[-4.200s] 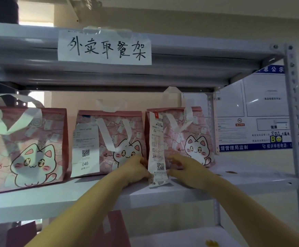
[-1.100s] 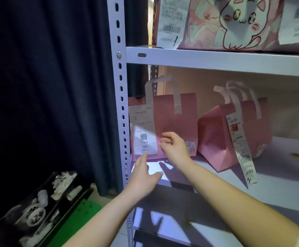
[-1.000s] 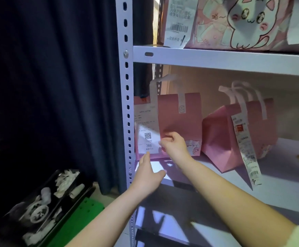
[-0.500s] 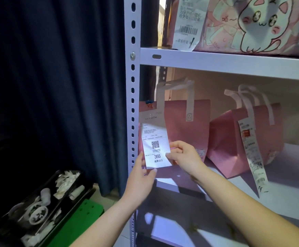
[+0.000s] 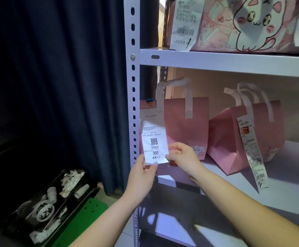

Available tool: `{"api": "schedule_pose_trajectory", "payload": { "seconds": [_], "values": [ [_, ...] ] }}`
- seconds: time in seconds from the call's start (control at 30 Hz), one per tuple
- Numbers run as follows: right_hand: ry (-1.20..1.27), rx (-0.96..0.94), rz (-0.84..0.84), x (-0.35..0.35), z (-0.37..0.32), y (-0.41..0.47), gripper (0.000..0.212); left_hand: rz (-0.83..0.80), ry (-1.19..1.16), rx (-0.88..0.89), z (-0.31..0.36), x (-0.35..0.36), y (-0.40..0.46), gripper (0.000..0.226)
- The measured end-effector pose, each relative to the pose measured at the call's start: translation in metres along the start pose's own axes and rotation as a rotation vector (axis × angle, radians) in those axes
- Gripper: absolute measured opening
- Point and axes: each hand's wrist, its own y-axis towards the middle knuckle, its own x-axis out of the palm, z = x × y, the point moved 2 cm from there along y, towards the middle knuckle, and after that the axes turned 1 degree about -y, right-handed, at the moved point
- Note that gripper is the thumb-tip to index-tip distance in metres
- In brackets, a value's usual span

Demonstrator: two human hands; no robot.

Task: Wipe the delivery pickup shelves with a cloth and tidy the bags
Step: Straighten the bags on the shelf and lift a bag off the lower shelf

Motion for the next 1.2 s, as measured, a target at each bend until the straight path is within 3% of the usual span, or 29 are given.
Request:
{"api": "schedule_pose_trajectory", "payload": {
  "seconds": [0.23,0.47,0.7,0.8,1.0,1.2],
  "values": [
    [-0.067,-0.015,-0.026,-0.004,-0.005,-0.005,0.026,-0.003,-0.106,-0.077,0.005,-0.001,0.001,0.017],
    [-0.119,-0.051,0.077,-0.071,-0.012,-0.028,0.024,-0.177,-0.026,-0.016,0.012,0.024,-0.002,0.009],
    [-0.099,-0.046,0.447,-0.188,-0.01,-0.058,0.017,-0.309,0.038,0.106,0.048,0.105,0.009,0.013],
    [-0.058,-0.063,0.502,-0.222,-0.008,-0.063,0.019,-0.354,0.035,0.13,0.059,0.146,0.009,0.015],
    [-0.105,0.065,0.346,-0.254,0.012,-0.05,0.022,-0.408,0.01,0.105,0.069,0.202,0.004,0.017],
    [-0.163,0.044,0.194,-0.259,0.03,-0.038,0.031,-0.427,-0.081,0.027,0.065,0.235,0.002,0.021]
  ]
}}
